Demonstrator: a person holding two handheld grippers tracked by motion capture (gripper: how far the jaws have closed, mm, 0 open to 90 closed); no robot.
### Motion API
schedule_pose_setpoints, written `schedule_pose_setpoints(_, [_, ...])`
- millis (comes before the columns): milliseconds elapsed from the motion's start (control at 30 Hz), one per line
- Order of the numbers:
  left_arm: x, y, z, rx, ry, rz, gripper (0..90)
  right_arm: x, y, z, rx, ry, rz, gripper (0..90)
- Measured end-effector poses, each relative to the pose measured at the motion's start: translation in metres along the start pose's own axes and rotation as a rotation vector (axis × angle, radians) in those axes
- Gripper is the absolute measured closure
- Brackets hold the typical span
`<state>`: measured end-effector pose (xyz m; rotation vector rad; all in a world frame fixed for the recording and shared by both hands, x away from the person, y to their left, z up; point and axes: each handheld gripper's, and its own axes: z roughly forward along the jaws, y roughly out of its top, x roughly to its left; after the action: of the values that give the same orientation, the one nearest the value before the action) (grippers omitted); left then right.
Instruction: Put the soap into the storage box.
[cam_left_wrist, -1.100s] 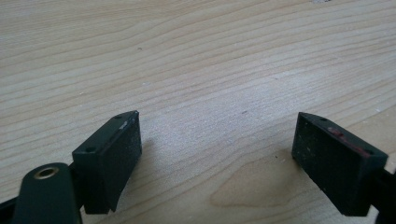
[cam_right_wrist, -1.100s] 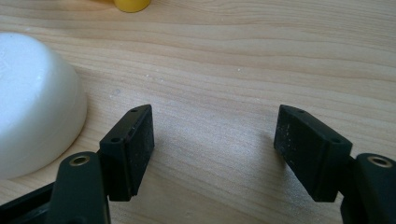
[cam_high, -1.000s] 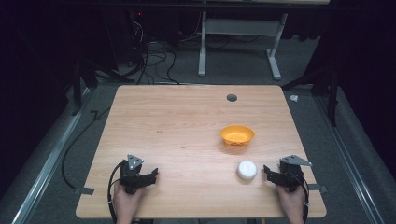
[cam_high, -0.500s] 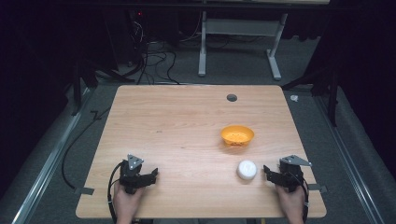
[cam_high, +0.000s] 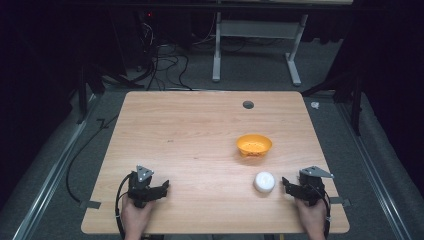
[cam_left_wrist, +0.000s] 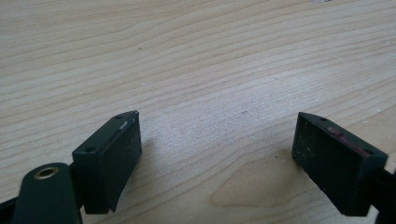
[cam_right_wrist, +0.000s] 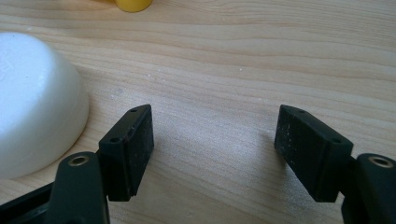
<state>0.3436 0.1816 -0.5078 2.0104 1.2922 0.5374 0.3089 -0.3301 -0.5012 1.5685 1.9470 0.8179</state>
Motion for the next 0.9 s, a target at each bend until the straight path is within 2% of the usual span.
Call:
schedule_pose_setpoints(700, [-0.0001,0.0,0.0,0.0,0.0,-0.001,16.2,-0.0002,0.0003,0.0001,0.004,0.015,-0.009,27.0])
schedule_pose_setpoints(900, [-0.0002,0.0,0.0,0.0,0.0,-0.002,16.2,-0.0026,-0.0002,-0.0021,0.0,0.031,0.004,25.9])
